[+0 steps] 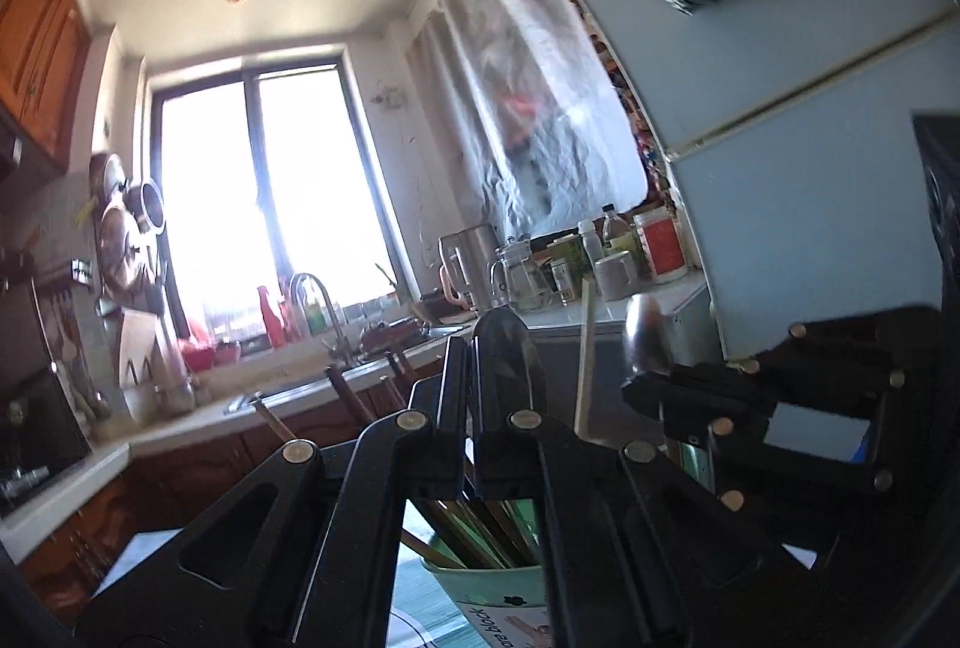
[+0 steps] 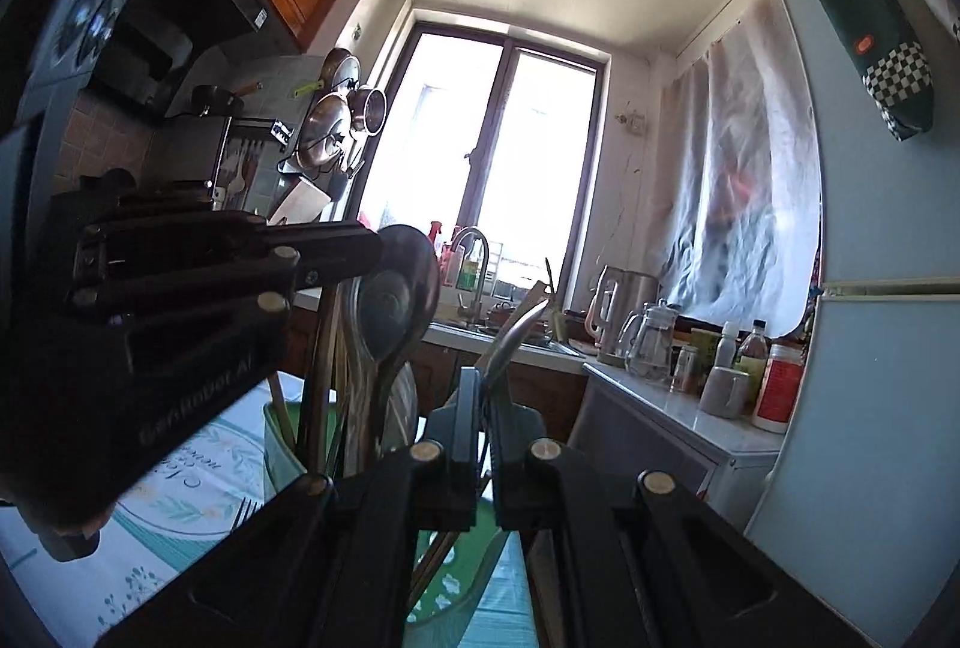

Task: Organize utensils
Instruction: 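Lower the spoon into the green holder and open the left tool, then move the right tool down over the metal fork on the placemat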

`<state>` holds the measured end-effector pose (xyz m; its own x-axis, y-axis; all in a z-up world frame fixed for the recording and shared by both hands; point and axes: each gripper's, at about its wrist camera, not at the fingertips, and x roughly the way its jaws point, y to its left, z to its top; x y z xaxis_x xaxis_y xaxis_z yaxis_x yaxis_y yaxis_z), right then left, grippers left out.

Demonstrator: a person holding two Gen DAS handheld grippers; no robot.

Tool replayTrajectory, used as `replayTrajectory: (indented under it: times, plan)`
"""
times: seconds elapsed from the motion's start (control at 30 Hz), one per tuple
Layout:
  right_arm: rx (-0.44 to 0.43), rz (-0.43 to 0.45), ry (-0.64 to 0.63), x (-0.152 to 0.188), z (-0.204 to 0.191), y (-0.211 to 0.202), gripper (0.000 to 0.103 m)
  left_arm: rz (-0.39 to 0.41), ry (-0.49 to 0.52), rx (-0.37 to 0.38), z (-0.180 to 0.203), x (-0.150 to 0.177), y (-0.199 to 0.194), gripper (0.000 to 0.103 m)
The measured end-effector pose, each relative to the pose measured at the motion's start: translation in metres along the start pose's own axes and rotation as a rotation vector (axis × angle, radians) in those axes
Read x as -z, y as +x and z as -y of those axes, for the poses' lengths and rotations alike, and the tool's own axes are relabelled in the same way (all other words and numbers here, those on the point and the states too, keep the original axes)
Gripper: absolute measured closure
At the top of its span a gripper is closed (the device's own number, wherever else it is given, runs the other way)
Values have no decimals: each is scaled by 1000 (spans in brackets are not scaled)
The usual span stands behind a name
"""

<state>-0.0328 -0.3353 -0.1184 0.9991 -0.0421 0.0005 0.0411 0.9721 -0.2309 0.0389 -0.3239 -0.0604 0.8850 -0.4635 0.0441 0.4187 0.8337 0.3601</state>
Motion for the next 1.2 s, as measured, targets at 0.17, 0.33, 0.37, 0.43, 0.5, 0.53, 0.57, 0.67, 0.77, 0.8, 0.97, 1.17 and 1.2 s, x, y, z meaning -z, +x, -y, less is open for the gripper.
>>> replayTrajectory:
  times: [0.17,0.33,0.37,0.43,0.5,0.53,0.57,0.67,0.77,0.8,0.97,1.17,1.2]
  plan:
    - [-3,-12,-12,6,-3,1,101,33,78,-22,25,24,-1,103]
    - [-28,-33,-1,12,-2,2,100,7,75,-8,38,41,4,103]
    - [-45,-39,3,12,-1,2,100,4,75,1,39,44,3,103]
    - [-78,-57,14,15,-1,2,100,-4,80,20,43,50,3,103]
    - [-98,-72,19,16,-2,3,99,-17,81,29,47,56,4,103]
    - [-101,-77,23,16,-2,4,95,-32,77,40,48,59,5,103]
    - [-108,-81,32,15,-1,3,89,-43,67,42,49,61,5,103]
    - [-112,-83,58,14,1,2,80,-84,28,59,42,60,5,102]
    - [-130,-77,89,11,5,-1,78,-114,-15,71,33,60,1,102]
    - [-130,-74,96,10,5,-2,78,-122,-25,70,28,58,-1,102]
    - [-185,-100,159,1,8,-4,78,-195,-117,92,1,52,-17,102]
    - [-337,-110,233,-13,6,-15,78,-371,-298,67,-60,62,-47,102]
    - [-360,-108,239,-15,4,-17,78,-416,-333,43,-74,68,-49,102]
